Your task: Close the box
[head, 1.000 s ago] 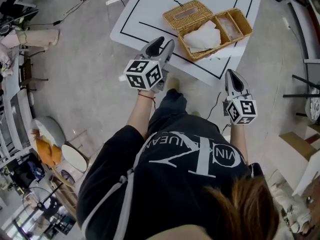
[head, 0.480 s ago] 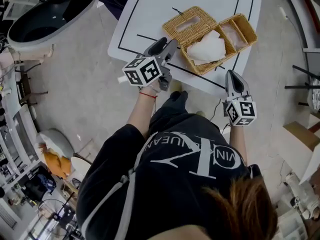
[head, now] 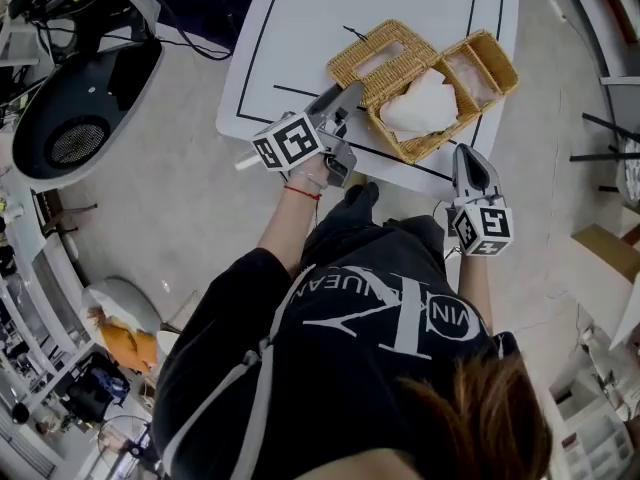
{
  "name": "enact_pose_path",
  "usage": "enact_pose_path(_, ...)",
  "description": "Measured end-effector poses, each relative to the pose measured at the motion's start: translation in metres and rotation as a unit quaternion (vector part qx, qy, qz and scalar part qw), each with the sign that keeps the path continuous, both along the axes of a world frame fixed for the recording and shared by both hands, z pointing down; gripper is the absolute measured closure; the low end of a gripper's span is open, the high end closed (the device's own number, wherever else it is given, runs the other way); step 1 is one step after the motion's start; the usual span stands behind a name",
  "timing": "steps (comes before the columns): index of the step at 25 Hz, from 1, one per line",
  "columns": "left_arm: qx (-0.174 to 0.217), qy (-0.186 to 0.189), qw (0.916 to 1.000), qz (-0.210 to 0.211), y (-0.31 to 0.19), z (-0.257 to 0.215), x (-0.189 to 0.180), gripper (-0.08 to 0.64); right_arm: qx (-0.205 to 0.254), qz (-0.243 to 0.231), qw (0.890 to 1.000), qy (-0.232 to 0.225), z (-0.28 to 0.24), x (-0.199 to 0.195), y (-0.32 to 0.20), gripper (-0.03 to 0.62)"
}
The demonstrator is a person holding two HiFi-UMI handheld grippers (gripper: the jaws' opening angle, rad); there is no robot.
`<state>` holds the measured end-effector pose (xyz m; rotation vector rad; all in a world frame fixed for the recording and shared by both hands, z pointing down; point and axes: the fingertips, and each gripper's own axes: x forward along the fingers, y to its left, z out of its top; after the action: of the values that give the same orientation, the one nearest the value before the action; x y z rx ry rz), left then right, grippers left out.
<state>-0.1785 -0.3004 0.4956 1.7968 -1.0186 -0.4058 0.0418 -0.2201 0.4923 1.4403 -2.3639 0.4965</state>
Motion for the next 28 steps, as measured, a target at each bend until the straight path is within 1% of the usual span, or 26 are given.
enact_pose_path(2, 0.001, -0.002, 1.0000, 0.000, 0.000, 0.002, -0.001, 0.350, 0.000, 0.003, 1.000, 0.002, -0.002, -0.002, 0.003, 0.594)
enact_pose_path(3, 0.003, -0.010, 0.9999, -0.002, 0.001, 0.004, -0.004, 0.353, 0.001, 0.002, 1.000, 0.003, -0.002, -0.002, 0.003, 0.594)
enact_pose_path(5, 0.015, -0.035, 0.9993, -0.005, 0.002, 0.000, -0.006, 0.358, 0.001, -0.002, 1.000, 0.003, -0.003, -0.003, 0.005, 0.594)
enact_pose_path(7, 0.043, -0.069, 0.9967, -0.005, 0.001, -0.011, -0.007, 0.374, 0.004, -0.009, 1.000, 0.002, -0.005, -0.002, 0.008, 0.594)
enact_pose_path(8, 0.060, -0.090, 0.9941, -0.006, 0.000, -0.018, -0.007, 0.395, 0.007, -0.013, 1.000, 0.001, -0.007, -0.001, 0.008, 0.594)
enact_pose_path(11, 0.109, -0.149, 0.9828, -0.006, 0.001, -0.041, -0.008, 0.459, 0.016, -0.024, 1.000, -0.003, -0.012, 0.002, 0.009, 0.594)
enact_pose_path(14, 0.145, -0.205, 0.9679, 0.002, 0.009, -0.059, -0.002, 0.481, 0.022, -0.032, 0.999, -0.008, -0.018, 0.006, 0.010, 0.594)
enact_pose_path(16, 0.166, -0.234, 0.9580, 0.006, 0.014, -0.068, 0.003, 0.488, 0.025, -0.038, 0.999, -0.012, -0.019, 0.007, 0.013, 0.594)
enact_pose_path(21, 0.209, -0.280, 0.9363, 0.034, 0.031, -0.084, 0.020, 0.513, 0.028, -0.041, 0.999, -0.019, -0.018, 0.015, 0.025, 0.594)
enact_pose_path(24, 0.222, -0.313, 0.9221, 0.049, 0.037, -0.089, 0.027, 0.514, 0.032, -0.041, 0.998, -0.024, -0.021, 0.019, 0.028, 0.594)
enact_pose_path(26, 0.224, -0.329, 0.9157, 0.056, 0.041, -0.089, 0.031, 0.512, 0.034, -0.042, 0.998, -0.027, -0.022, 0.020, 0.030, 0.594)
enact_pose_path(28, 0.228, -0.338, 0.9111, 0.064, 0.044, -0.090, 0.035, 0.508, 0.037, -0.043, 0.998, -0.030, -0.023, 0.021, 0.031, 0.594)
